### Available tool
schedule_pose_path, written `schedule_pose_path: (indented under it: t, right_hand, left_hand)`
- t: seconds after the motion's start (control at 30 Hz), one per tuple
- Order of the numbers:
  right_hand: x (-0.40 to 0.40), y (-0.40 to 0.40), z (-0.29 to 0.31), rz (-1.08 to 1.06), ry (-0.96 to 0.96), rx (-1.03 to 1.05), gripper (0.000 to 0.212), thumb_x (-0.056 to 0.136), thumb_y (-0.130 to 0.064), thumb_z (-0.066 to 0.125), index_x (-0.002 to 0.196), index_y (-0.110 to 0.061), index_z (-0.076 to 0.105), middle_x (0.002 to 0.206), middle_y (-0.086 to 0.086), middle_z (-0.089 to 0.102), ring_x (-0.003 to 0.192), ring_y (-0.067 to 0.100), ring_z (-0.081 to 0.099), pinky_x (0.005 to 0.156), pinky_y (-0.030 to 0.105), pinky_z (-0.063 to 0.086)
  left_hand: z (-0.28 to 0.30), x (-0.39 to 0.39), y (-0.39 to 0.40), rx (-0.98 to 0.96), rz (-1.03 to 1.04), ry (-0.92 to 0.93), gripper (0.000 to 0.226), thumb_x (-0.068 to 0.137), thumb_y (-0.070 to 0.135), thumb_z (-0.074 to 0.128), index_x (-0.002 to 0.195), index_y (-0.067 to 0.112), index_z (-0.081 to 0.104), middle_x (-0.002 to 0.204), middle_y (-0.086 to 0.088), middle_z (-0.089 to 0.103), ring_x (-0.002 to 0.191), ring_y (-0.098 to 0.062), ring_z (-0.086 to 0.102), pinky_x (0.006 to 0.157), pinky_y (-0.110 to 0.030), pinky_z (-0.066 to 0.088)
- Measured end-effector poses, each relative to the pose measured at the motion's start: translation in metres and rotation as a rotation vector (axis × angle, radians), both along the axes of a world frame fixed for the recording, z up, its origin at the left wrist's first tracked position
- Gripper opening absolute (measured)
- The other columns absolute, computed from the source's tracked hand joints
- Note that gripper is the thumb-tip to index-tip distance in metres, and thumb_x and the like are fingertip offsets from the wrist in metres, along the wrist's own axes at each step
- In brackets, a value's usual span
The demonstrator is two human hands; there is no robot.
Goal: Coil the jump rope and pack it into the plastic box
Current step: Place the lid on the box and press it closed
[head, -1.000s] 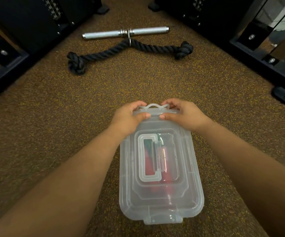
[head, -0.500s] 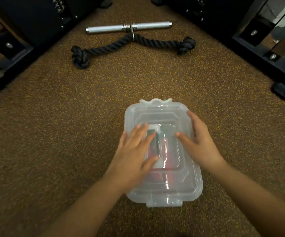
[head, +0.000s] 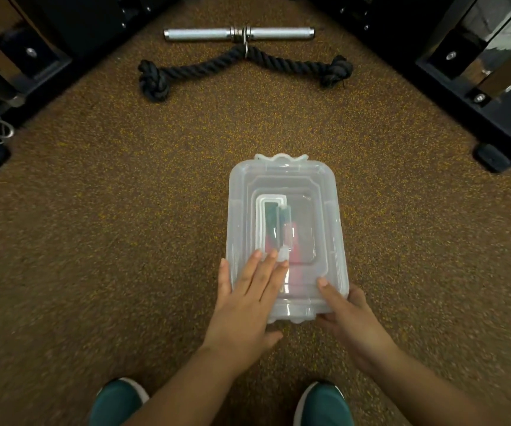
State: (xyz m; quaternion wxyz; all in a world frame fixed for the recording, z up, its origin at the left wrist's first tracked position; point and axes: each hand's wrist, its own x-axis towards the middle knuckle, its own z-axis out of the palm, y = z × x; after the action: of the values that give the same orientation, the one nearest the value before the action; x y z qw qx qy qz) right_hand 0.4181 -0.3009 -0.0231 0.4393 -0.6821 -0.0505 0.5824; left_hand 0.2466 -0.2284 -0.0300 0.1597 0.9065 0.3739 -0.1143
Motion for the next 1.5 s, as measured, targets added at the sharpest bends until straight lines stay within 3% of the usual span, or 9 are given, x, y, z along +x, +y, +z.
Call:
schedule_pose_path:
  t: [0.13,0.37,0.6,0.67,0.73,0.8,0.87,1.0,1.5]
  right_hand:
    - [-0.002,-0.001,0.004,0.06,0.061,-0.046,0.081,0.068,-0.052,0.066,0.133,-0.025,0.027,0.122,0.006,0.058,0.104,0.026,0.064,0.075,0.032,0.052]
    - [0.0,-0.005,0.005,0.142,-0.02,-0.081,0.083,0.071,-0.06,0.063,0.137,-0.032,0.021,0.114,0.003,0.058,0.089,0.027,0.071,0.076,0.041,0.057]
    - [-0.002,-0.024,0.007,0.097,-0.167,0.061,0.083,0.078,-0.023,0.074,0.137,-0.039,0.017,0.116,0.011,0.059,0.082,0.024,0.07,0.068,0.034,0.06]
    - [-0.004,-0.031,0.008,0.281,-0.389,0.109,0.092,0.07,-0.024,0.082,0.134,-0.042,0.019,0.128,-0.004,0.048,0.095,0.015,0.065,0.077,0.03,0.058]
    - [0.002,-0.034,0.009,0.594,-0.843,0.094,0.105,0.061,-0.042,0.084,0.142,-0.037,0.016,0.136,-0.015,0.032,0.119,0.006,0.046,0.099,0.031,0.044]
    - [0.012,-0.033,0.002,0.865,-1.277,0.162,0.107,0.06,-0.057,0.076,0.146,-0.027,0.02,0.143,-0.006,0.028,0.134,0.017,0.032,0.11,0.039,0.032]
    - [0.021,-0.027,-0.001,1.011,-1.407,0.222,0.098,0.065,-0.06,0.069,0.146,-0.023,0.027,0.147,0.003,0.034,0.138,0.027,0.028,0.11,0.048,0.033]
    - [0.031,-0.022,-0.005,1.063,-1.416,0.295,0.083,0.074,-0.059,0.059,0.144,-0.023,0.032,0.143,0.004,0.046,0.139,0.028,0.026,0.109,0.05,0.033]
    - [0.028,-0.03,-0.014,1.028,-1.331,0.362,0.069,0.087,-0.053,0.047,0.147,-0.026,0.028,0.15,0.002,0.038,0.144,0.028,0.014,0.106,0.047,0.028]
  left_hand:
    - [0.004,0.005,-0.002,0.041,0.007,0.021,0.116,0.077,0.056,0.063,0.145,0.026,-0.026,0.156,0.004,-0.03,0.14,-0.02,-0.033,0.108,-0.063,-0.019]
    - [0.007,0.003,0.0,0.01,0.005,-0.005,0.113,0.081,0.054,0.06,0.143,0.028,-0.029,0.157,0.005,-0.028,0.14,-0.017,-0.034,0.109,-0.061,-0.021]
    - [0.013,-0.002,0.006,-0.099,-0.007,-0.066,0.109,0.078,0.063,0.055,0.144,0.032,-0.026,0.155,0.011,-0.031,0.138,-0.01,-0.038,0.111,-0.058,-0.022]
    - [0.013,-0.003,0.008,-0.104,-0.01,-0.069,0.102,0.083,0.061,0.052,0.143,0.033,-0.026,0.156,0.011,-0.028,0.138,-0.009,-0.037,0.111,-0.057,-0.021]
    - [0.013,-0.003,0.009,-0.126,-0.01,-0.074,0.1,0.084,0.06,0.051,0.143,0.034,-0.026,0.155,0.012,-0.028,0.138,-0.009,-0.037,0.111,-0.056,-0.022]
    - [0.014,-0.003,0.009,-0.139,-0.014,-0.071,0.098,0.085,0.059,0.05,0.143,0.034,-0.025,0.155,0.013,-0.029,0.138,-0.009,-0.037,0.112,-0.057,-0.021]
    - [0.014,-0.003,0.01,-0.129,-0.026,-0.047,0.097,0.086,0.059,0.048,0.143,0.032,-0.025,0.154,0.012,-0.029,0.138,-0.01,-0.036,0.112,-0.057,-0.02]
    - [0.017,-0.001,0.011,-0.118,-0.043,-0.008,0.092,0.087,0.06,0.042,0.142,0.031,-0.025,0.153,0.011,-0.03,0.137,-0.012,-0.036,0.111,-0.057,-0.02]
    - [0.019,-0.003,0.013,-0.188,-0.014,-0.073,0.09,0.085,0.058,0.047,0.148,0.034,-0.013,0.152,0.017,-0.024,0.138,-0.005,-0.033,0.111,-0.052,-0.025]
